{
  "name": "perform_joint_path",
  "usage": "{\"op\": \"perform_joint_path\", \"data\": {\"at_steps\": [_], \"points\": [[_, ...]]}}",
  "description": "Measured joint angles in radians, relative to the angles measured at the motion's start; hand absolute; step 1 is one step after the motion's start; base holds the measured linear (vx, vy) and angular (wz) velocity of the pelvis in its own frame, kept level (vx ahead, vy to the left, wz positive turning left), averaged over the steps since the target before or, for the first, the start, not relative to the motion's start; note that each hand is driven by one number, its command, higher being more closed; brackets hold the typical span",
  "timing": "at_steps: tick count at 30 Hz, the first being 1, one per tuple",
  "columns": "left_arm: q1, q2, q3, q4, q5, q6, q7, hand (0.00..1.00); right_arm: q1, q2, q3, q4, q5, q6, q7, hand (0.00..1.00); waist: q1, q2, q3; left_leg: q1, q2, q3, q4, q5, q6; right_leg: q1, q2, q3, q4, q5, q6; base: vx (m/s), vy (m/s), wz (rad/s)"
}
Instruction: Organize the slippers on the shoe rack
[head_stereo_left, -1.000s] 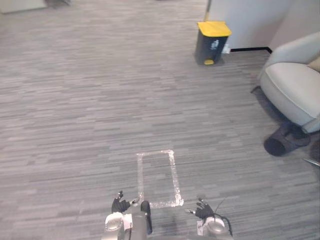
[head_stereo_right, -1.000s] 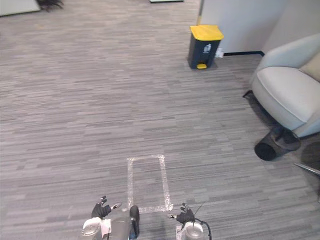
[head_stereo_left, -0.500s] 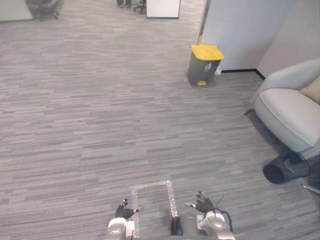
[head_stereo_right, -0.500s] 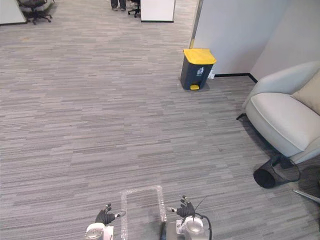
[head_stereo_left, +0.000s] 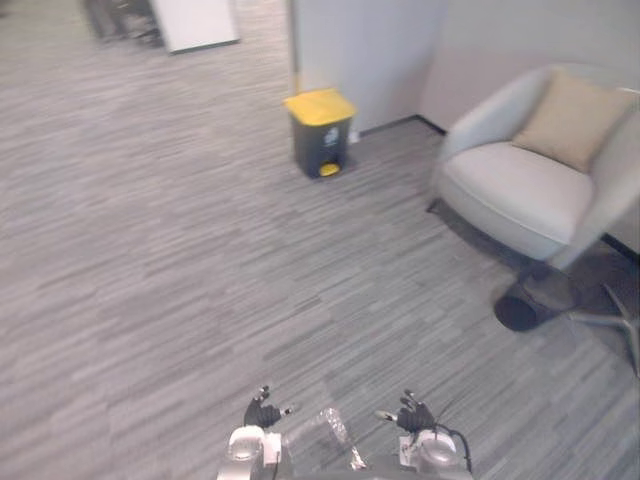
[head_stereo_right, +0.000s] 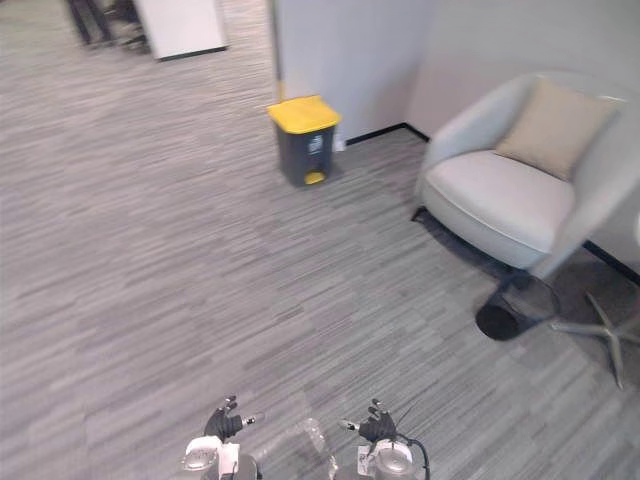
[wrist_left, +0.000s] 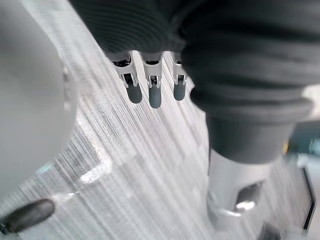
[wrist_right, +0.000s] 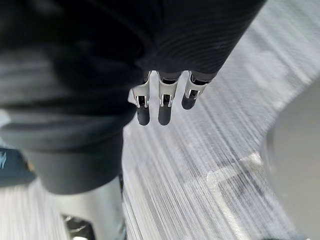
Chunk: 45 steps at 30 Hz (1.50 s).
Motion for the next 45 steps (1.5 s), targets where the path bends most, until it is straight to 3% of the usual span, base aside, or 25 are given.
{"op": "perform_joint_path", "data": {"at_steps": [3, 6, 7, 9, 10, 11, 13, 14, 15, 17, 19, 22, 24, 25, 26, 27, 28, 29, 31, 32, 34, 35, 39, 43, 45], "points": [[0.000, 0.000, -0.011, 0.009, 0.000, -0.001, -0.001, 0.00, 0.003, 0.007, 0.009, 0.002, -0.001, 0.004, 0.002, 0.00, 0.008, -0.020, -0.013, 0.024, -0.012, 0.089, -0.023, -0.008, 0.016, -0.014, -0.021, 0.074, -0.026, 0.027, 0.041, 0.08, 0.290, -1.00], [-0.004, 0.001, -0.029, 0.014, 0.001, -0.001, -0.001, 0.00, 0.002, 0.007, 0.015, 0.001, -0.003, 0.005, 0.002, 0.00, 0.008, -0.022, -0.013, 0.046, -0.011, 0.188, -0.053, -0.003, 0.032, -0.063, -0.017, 0.139, -0.028, 0.075, 0.064, 0.05, 0.185, -1.06], [-0.006, -0.002, -0.036, 0.016, 0.001, 0.000, -0.002, 0.00, -0.007, 0.007, 0.017, 0.001, -0.005, 0.005, 0.001, 0.00, 0.010, -0.008, -0.003, 0.063, 0.001, 0.241, -0.066, -0.002, 0.034, -0.094, -0.005, 0.126, -0.006, 0.099, 0.078, 0.01, 0.055, -1.22], [-0.006, -0.007, -0.035, 0.011, 0.000, 0.000, -0.001, 0.00, -0.016, 0.008, 0.020, -0.002, -0.008, 0.004, 0.001, 0.00, 0.012, 0.004, 0.007, 0.080, 0.016, 0.305, -0.075, -0.001, 0.036, -0.144, -0.009, 0.004, 0.028, 0.131, 0.069, -0.02, 0.011, -1.16], [-0.003, -0.008, -0.035, 0.008, -0.001, 0.001, -0.001, 0.00, -0.021, 0.007, 0.022, -0.001, -0.006, 0.004, 0.000, 0.00, 0.011, 0.011, 0.011, 0.094, 0.025, 0.358, -0.095, 0.002, 0.049, -0.168, -0.036, -0.146, 0.030, 0.131, 0.048, -0.07, -0.030, -0.62], [-0.003, -0.007, -0.035, 0.007, -0.001, 0.002, -0.001, 0.00, -0.021, 0.007, 0.024, -0.001, -0.006, 0.004, 0.000, 0.00, 0.011, 0.014, 0.014, 0.093, 0.025, 0.377, -0.106, 0.003, 0.052, -0.175, -0.049, -0.199, 0.041, 0.122, 0.032, -0.10, -0.053, -0.84], [0.004, -0.006, -0.032, -0.008, -0.001, 0.002, 0.002, 0.00, -0.016, 0.005, 0.021, 0.015, -0.007, -0.001, 0.000, 0.00, 0.012, -0.001, 0.005, 0.143, 0.024, 0.457, -0.142, 0.007, 0.045, -0.161, -0.152, -0.557, 0.130, 0.039, -0.031, -0.04, -0.085, -0.81], [0.007, -0.004, -0.032, -0.007, -0.001, 0.001, 0.001, 0.00, -0.019, 0.003, 0.021, 0.030, -0.007, -0.006, 0.000, 0.00, 0.012, -0.007, 0.001, 0.164, 0.018, 0.470, -0.145, 0.006, 0.042, -0.140, -0.166, -0.606, 0.080, 0.028, -0.027, 0.06, -0.137, -0.79], [0.002, -0.004, -0.031, 0.013, -0.001, 0.004, 0.001, 0.00, -0.037, -0.020, 0.020, 0.052, -0.007, -0.012, -0.001, 0.00, 0.009, 0.012, -0.001, 0.174, 0.024, 0.467, -0.154, 0.013, 0.038, -0.113, -0.130, -0.631, 0.013, 0.060, -0.039, 0.06, -0.150, -0.56], [0.004, -0.003, -0.038, 0.029, -0.001, 0.003, -0.009, 0.00, -0.063, -0.072, 0.022, 0.120, -0.008, -0.019, -0.001, 0.00, 0.010, 0.066, -0.023, 0.179, 0.049, 0.448, -0.220, 0.043, 0.051, -0.053, -0.040, -0.572, -0.194, 0.181, -0.055, 0.06, -0.126, -0.84], [0.006, 0.003, -0.033, 0.041, 0.001, 0.004, -0.007, 0.00, -0.073, -0.098, 0.019, 0.167, -0.008, -0.013, -0.002, 0.00, 0.026, 0.076, -0.028, 0.168, 0.060, 0.459, -0.210, 0.061, 0.042, -0.044, -0.010, -0.523, -0.281, 0.237, -0.065, 0.01, -0.091, -0.92], [-0.023, 0.039, -0.031, 0.040, 0.002, 0.005, -0.008, 0.00, -0.071, -0.107, 0.015, 0.170, -0.008, -0.011, -0.002, 0.00, 0.024, 0.034, 0.026, 0.115, 0.112, 0.464, 0.021, 0.059, 0.041, 0.005, 0.004, -0.459, -0.326, 0.257, -0.073, -0.04, -0.086, -0.61], [-0.023, 0.042, -0.007, 0.037, 0.002, 0.004, -0.008, 0.00, -0.062, -0.113, 0.015, 0.170, -0.008, -0.011, -0.002, 0.00, 0.029, 0.042, 0.034, 0.060, 0.179, 0.455, 0.234, 0.058, 0.048, 0.023, 0.031, -0.405, -0.333, 0.252, -0.080, -0.07, -0.027, -0.85], [-0.021, 0.039, 0.007, 0.037, 0.002, 0.004, -0.008, 0.00, -0.062, -0.118, 0.015, 0.170, -0.007, -0.010, -0.003, 0.00, 0.033, 0.043, 0.035, 0.026, 0.198, 0.420, 0.314, 0.063, 0.077, 0.024, 0.049, -0.364, -0.323, 0.246, -0.090, -0.01, 0.011, -1.01], [-0.021, 0.037, 0.008, 0.037, 0.002, 0.004, -0.007, 0.00, -0.068, -0.127, 0.014, 0.170, -0.007, -0.009, -0.005, 0.00, 0.037, 0.054, 0.034, 0.007, 0.177, 0.354, 0.343, 0.028, 0.099, 0.020, 0.054, -0.316, -0.316, 0.244, -0.094, 0.01, 0.080, -1.39], [-0.023, 0.029, 0.007, 0.026, 0.004, 0.002, -0.007, 0.00, -0.071, -0.135, 0.004, 0.170, 0.001, -0.007, -0.011, 0.00, 0.039, 0.057, 0.046, -0.019, 0.079, 0.212, 0.319, -0.040, 0.083, 0.015, 0.045, -0.238, -0.311, 0.245, -0.099, 0.04, 0.117, -1.12], [-0.023, 0.029, 0.007, 0.024, 0.004, 0.001, -0.007, 0.00, -0.071, -0.135, 0.002, 0.170, 0.001, -0.006, -0.012, 0.00, 0.040, 0.057, 0.047, -0.022, 0.062, 0.189, 0.310, -0.049, 0.082, 0.014, 0.042, -0.226, -0.311, 0.245, -0.099, 0.02, 0.179, -1.27], [-0.022, 0.025, 0.006, 0.016, 0.003, 0.000, -0.002, 0.00, -0.069, -0.133, -0.007, 0.172, 0.001, -0.005, -0.012, 0.00, 0.048, 0.057, 0.047, -0.036, -0.016, 0.087, 0.231, -0.066, 0.071, 0.002, 0.033, -0.172, -0.306, 0.245, -0.099, 0.00, 0.149, -0.90], [-0.018, 0.021, 0.006, 0.009, 0.001, 0.000, 0.001, 0.00, -0.067, -0.132, -0.015, 0.169, 0.003, -0.004, -0.013, 0.00, 0.057, 0.070, 0.046, -0.045, -0.056, 0.006, 0.120, -0.063, 0.068, -0.014, 0.035, -0.139, -0.307, 0.245, -0.098, -0.02, 0.214, -1.12], [-0.005, 0.018, 0.005, 0.008, -0.002, 0.000, 0.005, 0.00, -0.058, -0.138, -0.027, 0.169, 0.003, -0.005, -0.013, 0.00, 0.058, 0.099, 0.032, -0.042, -0.043, -0.045, -0.012, -0.045, 0.062, -0.027, 0.069, -0.120, -0.312, 0.248, -0.089, -0.02, 0.222, -1.11], [0.011, 0.032, 0.007, 0.010, -0.010, 0.002, 0.007, 0.00, -0.057, -0.137, -0.029, 0.169, 0.003, -0.004, -0.014, 0.00, 0.064, 0.099, 0.023, -0.028, -0.032, 0.002, -0.020, -0.005, 0.076, -0.012, 0.078, -0.086, -0.319, 0.265, -0.060, 0.06, 0.214, -1.05], [0.025, 0.052, 0.015, 0.005, -0.017, 0.001, 0.009, 0.00, -0.038, -0.120, -0.029, 0.151, 0.006, -0.007, -0.015, 0.00, 0.061, 0.059, 0.017, 0.007, -0.035, 0.056, -0.058, -0.005, 0.076, -0.022, 0.052, -0.088, -0.290, 0.258, -0.040, 0.11, 0.193, -0.87], [0.035, 0.064, 0.011, 0.007, -0.019, 0.003, 0.010, 0.00, -0.006, -0.094, -0.027, 0.151, 0.009, -0.011, -0.017, 0.00, 0.061, 0.027, -0.017, 0.092, -0.054, 0.109, -0.171, 0.017, 0.088, -0.020, 0.026, -0.087, -0.269, 0.228, -0.025, 0.16, 0.084, -0.32], [0.036, 0.058, 0.003, 0.013, -0.031, 0.002, 0.011, 0.00, -0.007, -0.105, -0.028, 0.156, 0.001, -0.011, -0.008, 0.00, 0.062, 0.039, -0.025, 0.164, -0.052, 0.148, -0.213, 0.027, 0.096, -0.038, 0.030, -0.144, -0.199, 0.189, -0.015, 0.23, 0.049, -0.25], [0.037, 0.051, 0.003, 0.021, -0.042, 0.002, 0.013, 0.00, -0.009, -0.114, -0.026, 0.158, 0.000, -0.011, -0.002, 0.00, 0.061, 0.054, -0.031, 0.164, -0.055, 0.168, -0.188, 0.028, 0.095, -0.038, 0.017, -0.272, -0.186, 0.190, -0.016, 0.18, 0.035, -0.27]]}}
